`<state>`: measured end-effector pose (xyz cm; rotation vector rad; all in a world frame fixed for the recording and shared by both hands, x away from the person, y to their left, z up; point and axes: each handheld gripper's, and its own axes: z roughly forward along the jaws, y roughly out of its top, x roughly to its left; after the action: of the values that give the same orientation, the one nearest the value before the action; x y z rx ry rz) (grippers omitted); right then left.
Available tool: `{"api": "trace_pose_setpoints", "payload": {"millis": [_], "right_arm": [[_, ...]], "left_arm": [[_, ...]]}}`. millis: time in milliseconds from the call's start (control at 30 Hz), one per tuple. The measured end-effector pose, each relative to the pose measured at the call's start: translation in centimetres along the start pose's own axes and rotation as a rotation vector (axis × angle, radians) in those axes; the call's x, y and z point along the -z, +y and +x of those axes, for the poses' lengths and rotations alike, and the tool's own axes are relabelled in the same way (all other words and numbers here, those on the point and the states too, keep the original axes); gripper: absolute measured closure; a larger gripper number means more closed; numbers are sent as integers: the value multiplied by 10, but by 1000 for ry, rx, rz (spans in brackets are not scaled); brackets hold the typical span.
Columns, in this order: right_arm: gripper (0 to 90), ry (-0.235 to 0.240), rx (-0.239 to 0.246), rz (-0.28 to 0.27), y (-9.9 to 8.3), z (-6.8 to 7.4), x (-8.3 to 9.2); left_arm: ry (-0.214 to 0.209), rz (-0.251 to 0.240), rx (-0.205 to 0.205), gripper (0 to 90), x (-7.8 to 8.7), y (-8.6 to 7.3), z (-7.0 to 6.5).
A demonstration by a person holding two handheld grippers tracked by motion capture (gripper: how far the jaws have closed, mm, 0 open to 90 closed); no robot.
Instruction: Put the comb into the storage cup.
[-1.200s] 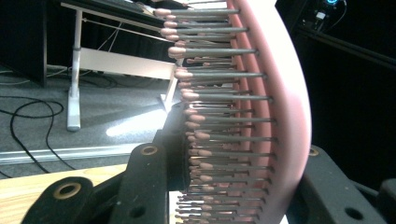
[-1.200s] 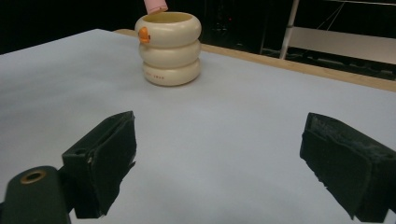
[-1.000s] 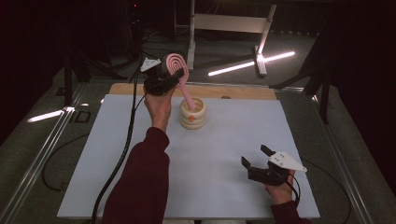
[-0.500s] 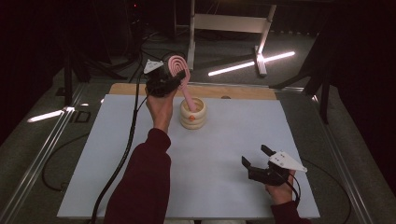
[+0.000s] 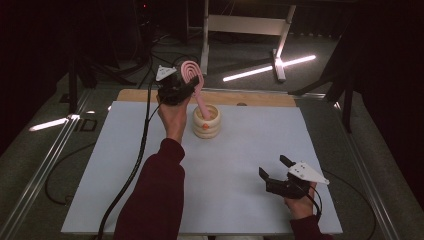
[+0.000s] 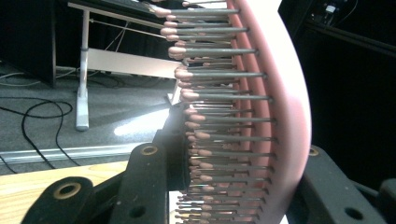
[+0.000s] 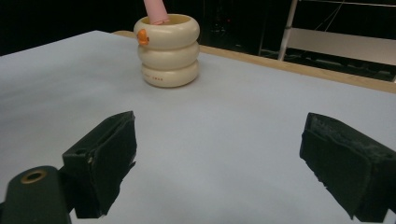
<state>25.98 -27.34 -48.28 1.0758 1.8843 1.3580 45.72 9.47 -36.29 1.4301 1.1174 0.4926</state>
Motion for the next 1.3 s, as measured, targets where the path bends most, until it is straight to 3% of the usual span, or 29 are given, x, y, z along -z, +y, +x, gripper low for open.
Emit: {"api": "trace_pose_setpoints", "payload": {"millis": [1300], "right_arm": [[108,3,-5,-3,0,0,0]], "left_arm": [[22,47,-12,641,-12,-17,1]]}}
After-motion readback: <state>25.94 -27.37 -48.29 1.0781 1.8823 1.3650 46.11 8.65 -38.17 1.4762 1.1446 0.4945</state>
